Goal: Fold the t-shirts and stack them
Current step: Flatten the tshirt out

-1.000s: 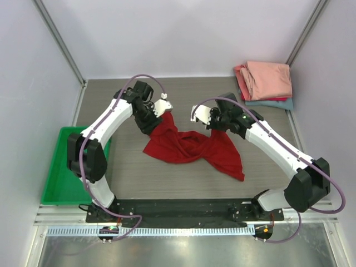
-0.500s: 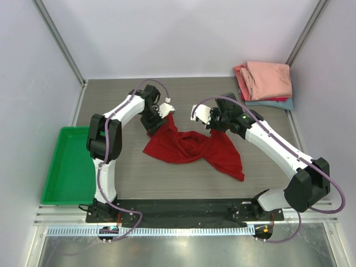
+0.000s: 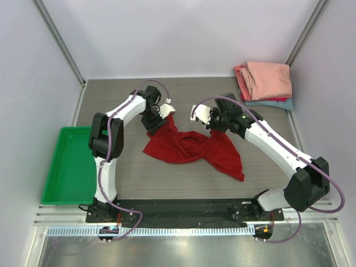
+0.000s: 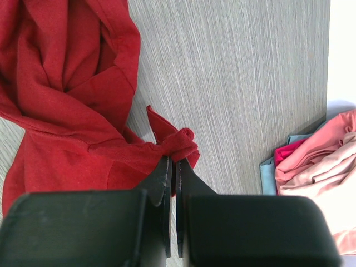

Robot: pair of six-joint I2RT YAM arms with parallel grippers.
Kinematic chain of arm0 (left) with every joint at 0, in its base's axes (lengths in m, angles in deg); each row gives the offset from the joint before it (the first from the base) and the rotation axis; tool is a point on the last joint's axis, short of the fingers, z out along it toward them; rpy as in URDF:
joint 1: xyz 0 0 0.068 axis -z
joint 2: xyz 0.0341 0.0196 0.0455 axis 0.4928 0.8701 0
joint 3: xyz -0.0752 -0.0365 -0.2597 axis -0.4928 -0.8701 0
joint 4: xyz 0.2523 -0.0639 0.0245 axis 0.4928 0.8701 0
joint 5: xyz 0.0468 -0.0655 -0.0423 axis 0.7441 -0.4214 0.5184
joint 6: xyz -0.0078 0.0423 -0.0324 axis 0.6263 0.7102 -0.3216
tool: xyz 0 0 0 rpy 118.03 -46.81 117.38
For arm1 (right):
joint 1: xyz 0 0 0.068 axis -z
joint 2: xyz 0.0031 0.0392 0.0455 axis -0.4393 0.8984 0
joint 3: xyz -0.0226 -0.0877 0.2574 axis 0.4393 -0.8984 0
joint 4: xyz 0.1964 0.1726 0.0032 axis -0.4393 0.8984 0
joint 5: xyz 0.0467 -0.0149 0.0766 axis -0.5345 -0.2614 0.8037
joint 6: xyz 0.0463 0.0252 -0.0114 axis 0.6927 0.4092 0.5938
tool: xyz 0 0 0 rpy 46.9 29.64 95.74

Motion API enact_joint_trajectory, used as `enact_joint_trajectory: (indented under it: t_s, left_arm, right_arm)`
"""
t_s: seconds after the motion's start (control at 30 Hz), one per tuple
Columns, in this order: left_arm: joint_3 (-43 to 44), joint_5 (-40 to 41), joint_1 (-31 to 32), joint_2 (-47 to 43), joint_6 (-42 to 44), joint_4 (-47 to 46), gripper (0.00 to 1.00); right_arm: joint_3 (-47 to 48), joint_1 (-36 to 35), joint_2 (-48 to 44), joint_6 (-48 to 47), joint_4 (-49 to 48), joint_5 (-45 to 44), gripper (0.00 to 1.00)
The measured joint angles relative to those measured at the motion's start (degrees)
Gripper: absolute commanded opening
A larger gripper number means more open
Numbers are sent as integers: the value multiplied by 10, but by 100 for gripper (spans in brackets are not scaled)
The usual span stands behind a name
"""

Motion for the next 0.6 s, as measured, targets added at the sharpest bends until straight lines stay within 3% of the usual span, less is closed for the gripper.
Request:
enact_joint_trajectory:
  t_s: [0.23,0.43,0.6]
  left_arm:
    - [-10,6,-2,0,2,1,40]
    - [-8,6,-12,20,-4,-3,31]
    - [-4,8,-18,24,-16,-6,6]
  right_arm:
    - [0,0,1,0,0,1,1]
    - [0,0,4,0,-2,1,1]
    - [0,0,7,2,-4,1,1]
